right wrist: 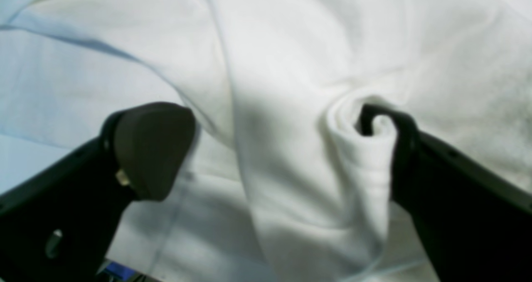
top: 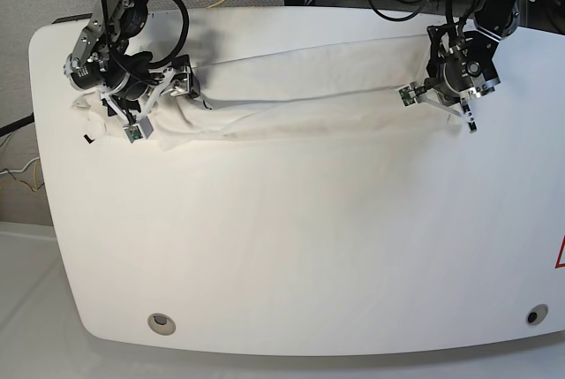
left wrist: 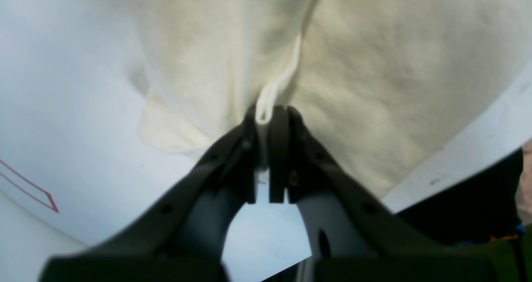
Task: Fold the T-shirt properly
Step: 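Drag the grasped fabric with the left gripper along the strip to stretch it, then open the left gripper to release the fabric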
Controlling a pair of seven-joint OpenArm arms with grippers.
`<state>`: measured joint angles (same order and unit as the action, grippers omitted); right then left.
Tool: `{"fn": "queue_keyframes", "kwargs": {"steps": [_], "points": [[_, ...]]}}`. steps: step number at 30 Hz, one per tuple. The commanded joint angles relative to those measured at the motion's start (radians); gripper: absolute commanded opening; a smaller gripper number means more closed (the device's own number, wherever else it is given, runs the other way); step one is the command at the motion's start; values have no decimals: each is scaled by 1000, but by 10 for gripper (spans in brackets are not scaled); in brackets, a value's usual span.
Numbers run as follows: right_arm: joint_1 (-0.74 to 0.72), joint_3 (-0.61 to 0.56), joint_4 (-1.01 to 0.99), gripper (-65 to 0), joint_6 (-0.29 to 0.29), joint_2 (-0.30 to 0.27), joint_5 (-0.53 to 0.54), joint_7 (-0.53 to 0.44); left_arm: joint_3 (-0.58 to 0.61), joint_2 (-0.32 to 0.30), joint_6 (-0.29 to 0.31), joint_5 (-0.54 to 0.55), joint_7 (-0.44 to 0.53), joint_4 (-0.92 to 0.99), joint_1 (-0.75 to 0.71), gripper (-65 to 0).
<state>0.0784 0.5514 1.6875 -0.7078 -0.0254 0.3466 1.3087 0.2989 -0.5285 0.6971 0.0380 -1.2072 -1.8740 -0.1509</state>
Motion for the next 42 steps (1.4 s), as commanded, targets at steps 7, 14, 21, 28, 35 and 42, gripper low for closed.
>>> {"fn": "queue_keyframes", "kwargs": {"steps": [7,14,21,28,35,42], "points": [[7,0,-10,-9,10,2,-39,58,78,-68,1,-23,-4,-19,10,-616],[7,0,-10,-9,10,-1,-39,58,139,-69,1,-145,-1,-19,10,-616],[10,0,-10,-9,10,-3,-39,58,174,-69,1,-175,0,-17,10,-616],[10,0,-10,-9,10,-3,-39,58,173,-69,1,-177,0,-17,14,-616],[10,0,-10,-9,10,-3,-39,58,168,-66,1,-177,0,-17,18,-614],[10,0,-10,-6,10,-3,-39,58,135,-52,1,-177,0,-17,17,-461]]}}
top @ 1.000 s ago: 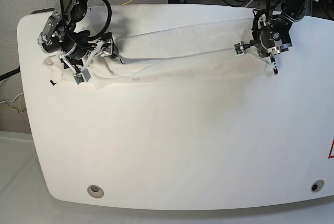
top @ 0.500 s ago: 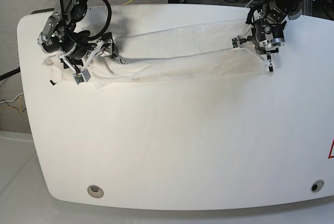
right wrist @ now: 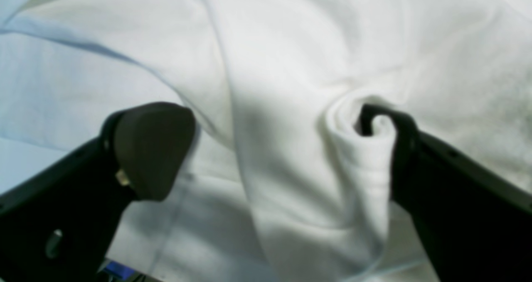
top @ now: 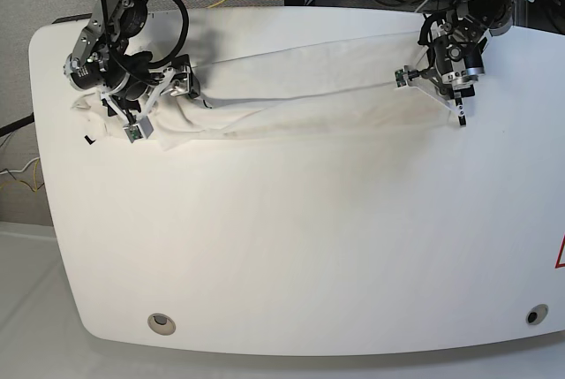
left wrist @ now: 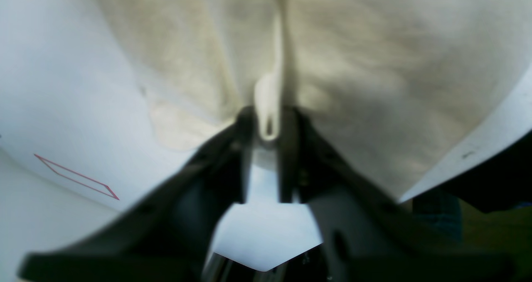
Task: Fold the T-shirt properly
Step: 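Open the left gripper to release the fabric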
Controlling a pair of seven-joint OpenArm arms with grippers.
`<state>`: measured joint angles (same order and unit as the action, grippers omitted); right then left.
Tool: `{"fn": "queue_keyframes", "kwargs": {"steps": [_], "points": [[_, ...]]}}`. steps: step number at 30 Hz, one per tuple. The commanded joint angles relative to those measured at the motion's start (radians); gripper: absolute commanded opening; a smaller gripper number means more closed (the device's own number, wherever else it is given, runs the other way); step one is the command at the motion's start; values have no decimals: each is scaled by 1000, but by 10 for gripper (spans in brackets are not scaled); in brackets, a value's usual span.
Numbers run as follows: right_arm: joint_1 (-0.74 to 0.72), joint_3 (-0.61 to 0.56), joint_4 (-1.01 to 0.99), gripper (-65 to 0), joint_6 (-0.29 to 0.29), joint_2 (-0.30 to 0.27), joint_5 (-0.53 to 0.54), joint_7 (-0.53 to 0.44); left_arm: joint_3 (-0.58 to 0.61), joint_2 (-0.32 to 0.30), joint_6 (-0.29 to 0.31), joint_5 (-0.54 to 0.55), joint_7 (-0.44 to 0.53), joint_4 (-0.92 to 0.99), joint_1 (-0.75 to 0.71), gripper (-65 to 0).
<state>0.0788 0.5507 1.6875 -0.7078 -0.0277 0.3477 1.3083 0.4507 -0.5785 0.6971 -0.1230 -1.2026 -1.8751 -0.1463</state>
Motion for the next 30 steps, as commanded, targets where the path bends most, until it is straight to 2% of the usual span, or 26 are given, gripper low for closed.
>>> {"fn": "queue_keyframes", "kwargs": {"steps": [1,6,9,18,23,30], "points": [[9,1,-10,-6,10,-1,-40,58,-22,4,1,-16,-4,-16,12,-419],[11,1,-10,-6,10,-1,-40,58,-46,10,1,-14,-4,-16,11,-243],[11,1,-10,-6,10,-1,-40,58,-46,13,1,-14,-4,-16,11,-184],[11,1,-10,-6,10,-1,-40,58,-60,50,1,-13,-6,-21,17,-176],[9,1,-10,-6,10,-1,-40,58,-83,104,1,-13,-30,-44,47,-176],[6,1,-10,-6,10,-1,-40,58,-195,199,1,-14,-32,-45,80,-176]]}}
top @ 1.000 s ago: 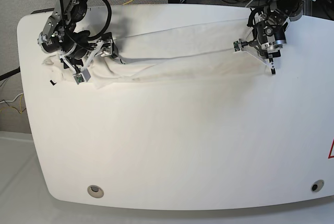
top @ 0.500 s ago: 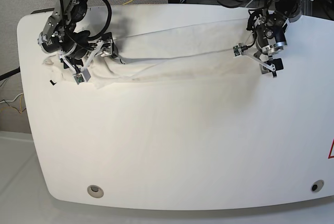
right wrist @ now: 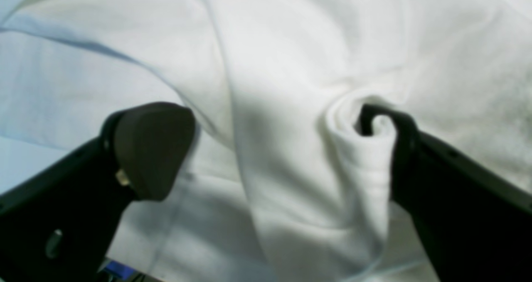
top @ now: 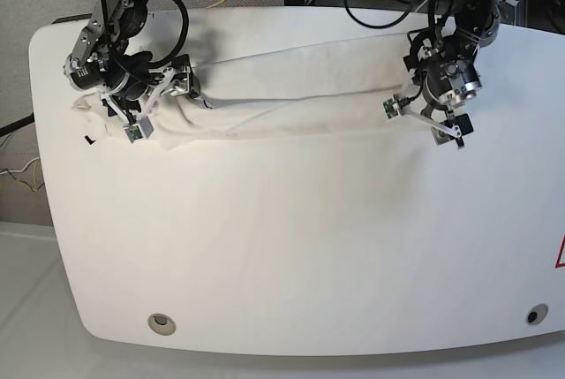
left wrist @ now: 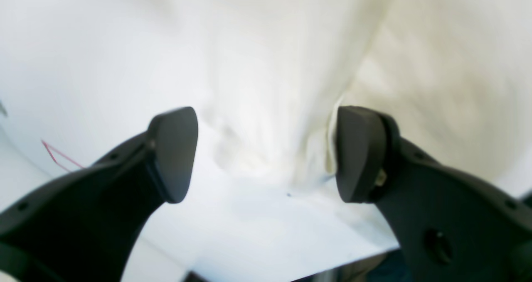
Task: Fold the T-shirt properly
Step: 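Open the left gripper to release the fabric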
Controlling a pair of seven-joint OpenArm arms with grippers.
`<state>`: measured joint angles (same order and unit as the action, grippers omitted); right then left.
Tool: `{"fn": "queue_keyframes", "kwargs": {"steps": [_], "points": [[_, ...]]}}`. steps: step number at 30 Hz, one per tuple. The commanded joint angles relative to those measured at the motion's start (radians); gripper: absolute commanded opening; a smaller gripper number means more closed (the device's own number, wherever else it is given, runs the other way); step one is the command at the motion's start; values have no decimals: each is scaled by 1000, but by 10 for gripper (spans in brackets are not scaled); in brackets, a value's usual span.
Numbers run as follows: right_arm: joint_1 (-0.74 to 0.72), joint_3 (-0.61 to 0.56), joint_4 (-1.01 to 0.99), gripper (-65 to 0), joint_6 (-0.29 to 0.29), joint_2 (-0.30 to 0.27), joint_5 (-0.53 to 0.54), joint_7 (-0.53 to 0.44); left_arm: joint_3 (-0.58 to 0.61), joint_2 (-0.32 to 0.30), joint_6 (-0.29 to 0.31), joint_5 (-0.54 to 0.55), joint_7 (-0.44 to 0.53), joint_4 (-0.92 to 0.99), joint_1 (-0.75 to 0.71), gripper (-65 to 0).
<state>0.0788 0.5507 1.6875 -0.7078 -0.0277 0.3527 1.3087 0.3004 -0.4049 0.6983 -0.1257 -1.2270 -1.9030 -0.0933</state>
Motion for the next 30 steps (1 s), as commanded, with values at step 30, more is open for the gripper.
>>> {"fn": "queue_keyframes", "kwargs": {"steps": [30], "points": [[6,-1,-8,-6,10,-31,-45,58,-542,401,0,-15,-12,-17,51,-176]]}}
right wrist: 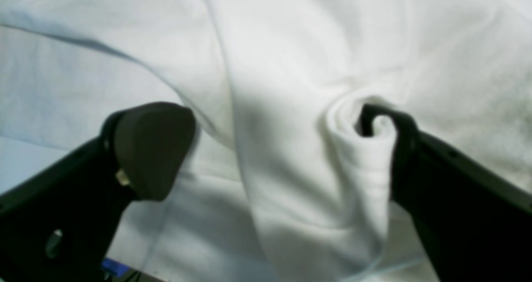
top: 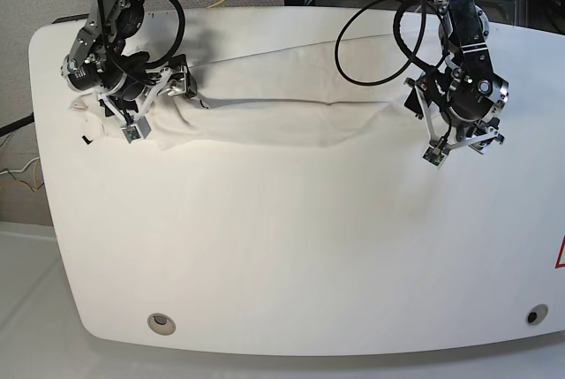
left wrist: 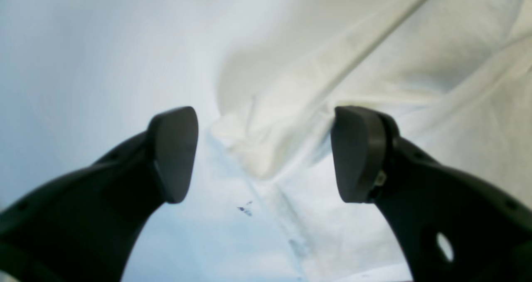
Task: Fold the T-shirt properly
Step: 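Open the left gripper to release the fabric, then lower the open left gripper onto the shirt strip's edge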
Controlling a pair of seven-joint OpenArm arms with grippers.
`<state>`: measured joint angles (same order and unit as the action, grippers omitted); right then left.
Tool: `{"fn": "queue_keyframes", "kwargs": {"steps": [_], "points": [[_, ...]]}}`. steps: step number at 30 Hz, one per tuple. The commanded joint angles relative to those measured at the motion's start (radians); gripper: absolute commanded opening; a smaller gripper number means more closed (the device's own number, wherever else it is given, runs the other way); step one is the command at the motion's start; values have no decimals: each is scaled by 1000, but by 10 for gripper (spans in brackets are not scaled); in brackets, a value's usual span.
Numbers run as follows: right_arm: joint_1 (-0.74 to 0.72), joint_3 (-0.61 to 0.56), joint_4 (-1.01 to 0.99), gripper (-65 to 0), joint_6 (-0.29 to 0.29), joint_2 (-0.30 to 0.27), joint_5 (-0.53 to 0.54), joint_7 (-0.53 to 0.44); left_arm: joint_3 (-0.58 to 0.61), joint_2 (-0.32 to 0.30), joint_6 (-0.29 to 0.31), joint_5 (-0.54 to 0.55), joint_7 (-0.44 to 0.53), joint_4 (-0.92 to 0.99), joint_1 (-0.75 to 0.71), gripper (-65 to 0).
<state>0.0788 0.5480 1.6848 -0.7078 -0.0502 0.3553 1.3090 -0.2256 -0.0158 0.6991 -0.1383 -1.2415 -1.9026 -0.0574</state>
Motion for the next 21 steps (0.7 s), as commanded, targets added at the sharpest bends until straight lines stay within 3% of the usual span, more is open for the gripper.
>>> {"fn": "queue_keyframes", "kwargs": {"steps": [1,9,21], "points": [[6,2,-5,-6,10,-9,-48,57,-24,20,-1,-2,1,-18,18,-176],[6,2,-5,-6,10,-7,-48,57,-37,35,-1,-4,1,-18,61,-176],[6,2,-5,-6,10,-7,-48,57,-28,173,-1,-125,-1,-19,123,-176]]}}
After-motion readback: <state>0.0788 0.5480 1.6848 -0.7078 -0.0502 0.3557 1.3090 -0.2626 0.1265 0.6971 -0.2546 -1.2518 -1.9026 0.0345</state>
